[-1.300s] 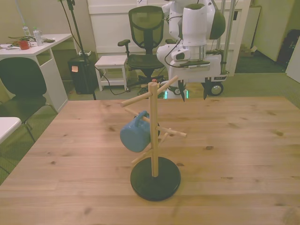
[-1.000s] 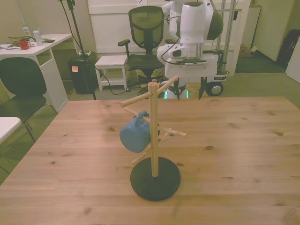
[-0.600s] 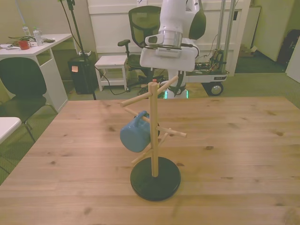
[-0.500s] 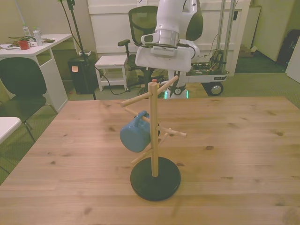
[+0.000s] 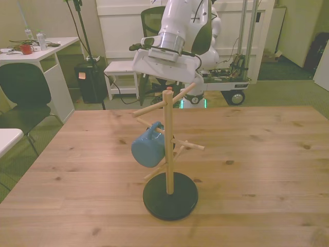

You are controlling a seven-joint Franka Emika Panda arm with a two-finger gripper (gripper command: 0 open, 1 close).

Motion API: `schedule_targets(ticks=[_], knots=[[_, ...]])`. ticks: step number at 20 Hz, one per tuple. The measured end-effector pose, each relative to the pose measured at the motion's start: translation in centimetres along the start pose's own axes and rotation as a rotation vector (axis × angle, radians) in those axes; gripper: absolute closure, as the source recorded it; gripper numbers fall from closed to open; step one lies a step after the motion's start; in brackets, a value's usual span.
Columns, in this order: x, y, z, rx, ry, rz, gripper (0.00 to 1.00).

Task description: Unload the mug

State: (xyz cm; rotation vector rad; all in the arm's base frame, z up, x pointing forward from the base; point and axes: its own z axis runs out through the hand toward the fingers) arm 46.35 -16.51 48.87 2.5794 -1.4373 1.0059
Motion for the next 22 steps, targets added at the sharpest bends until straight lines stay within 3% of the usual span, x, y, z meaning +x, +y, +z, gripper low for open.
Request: schedule_targets(ticks=[8,22], knots=[[2.8,-1.1,4.0,0.031,0.102,0.027,0.00],[4.4,-5.1,8.2,0.070,0.092,0.029,0.00]])
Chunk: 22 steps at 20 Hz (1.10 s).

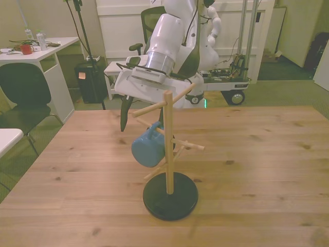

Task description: Unload the mug

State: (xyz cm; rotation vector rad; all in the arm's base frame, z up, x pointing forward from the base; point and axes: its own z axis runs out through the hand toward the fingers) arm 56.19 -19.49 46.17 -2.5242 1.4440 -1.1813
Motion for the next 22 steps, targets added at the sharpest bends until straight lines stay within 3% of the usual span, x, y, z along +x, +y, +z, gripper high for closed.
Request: schedule_targets(ticks=[10,11,22], knots=[[-0.3,-0.6,0.4,-0.009,0.062,-0.030,0.00],[-0.4,-0.7,0.6,-0.009,0.064,-0.032,1.00],[-0.6,-1.2,1.7,-0.001,0.065,-0.036,1.00]])
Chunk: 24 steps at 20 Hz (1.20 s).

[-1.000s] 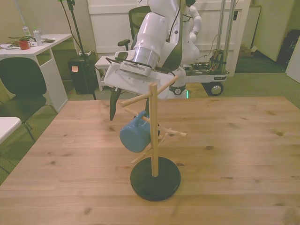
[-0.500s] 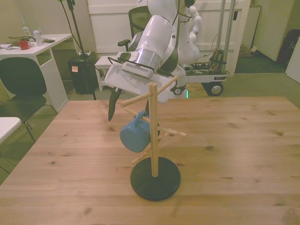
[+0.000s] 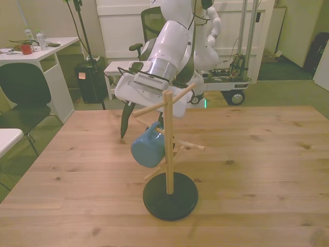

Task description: Unload the mug

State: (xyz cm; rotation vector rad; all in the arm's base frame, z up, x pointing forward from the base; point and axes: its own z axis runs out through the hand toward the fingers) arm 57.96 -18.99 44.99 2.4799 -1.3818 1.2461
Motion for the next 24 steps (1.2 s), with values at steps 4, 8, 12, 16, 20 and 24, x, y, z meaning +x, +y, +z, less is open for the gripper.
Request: schedule_targets(ticks=[4,8,12,16,20,24], knots=[[-0.12,-0.13,-0.01,0.002,-0.001,-0.002,1.00],[-0.22,-0.27,-0.04,0.004,-0.002,-0.004,1.00],[-0.29,-0.37,-0.06,0.005,-0.003,-0.005,1.00],[-0.44,-0.55,-0.11,0.008,-0.005,-0.007,1.00],[-0.61,-0.83,-0.30,0.015,-0.006,-0.011,1.00],[-0.79,-0.95,-0.52,0.020,-0.007,-0.012,1.00]])
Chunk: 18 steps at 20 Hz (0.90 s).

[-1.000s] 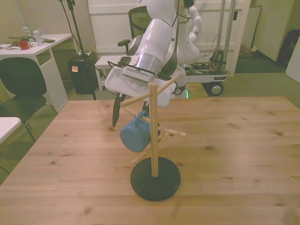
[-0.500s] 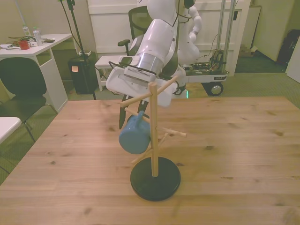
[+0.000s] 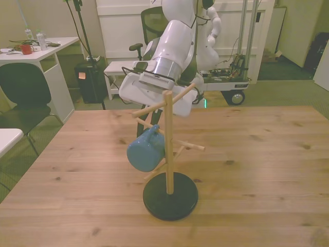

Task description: Unload the mug

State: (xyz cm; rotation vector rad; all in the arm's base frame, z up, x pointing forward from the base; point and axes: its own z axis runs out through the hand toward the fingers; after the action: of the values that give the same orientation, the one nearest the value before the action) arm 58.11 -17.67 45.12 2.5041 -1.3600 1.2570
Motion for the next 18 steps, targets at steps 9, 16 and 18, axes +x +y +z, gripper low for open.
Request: schedule_targets(ticks=[9,16,18], knots=[[-0.4,0.0,-1.0,0.041,-0.003,0.033,1.00],[-0.7,0.1,-2.3,0.063,0.003,0.037,1.00],[-0.8,0.1,-3.0,0.066,0.007,0.041,1.00]])
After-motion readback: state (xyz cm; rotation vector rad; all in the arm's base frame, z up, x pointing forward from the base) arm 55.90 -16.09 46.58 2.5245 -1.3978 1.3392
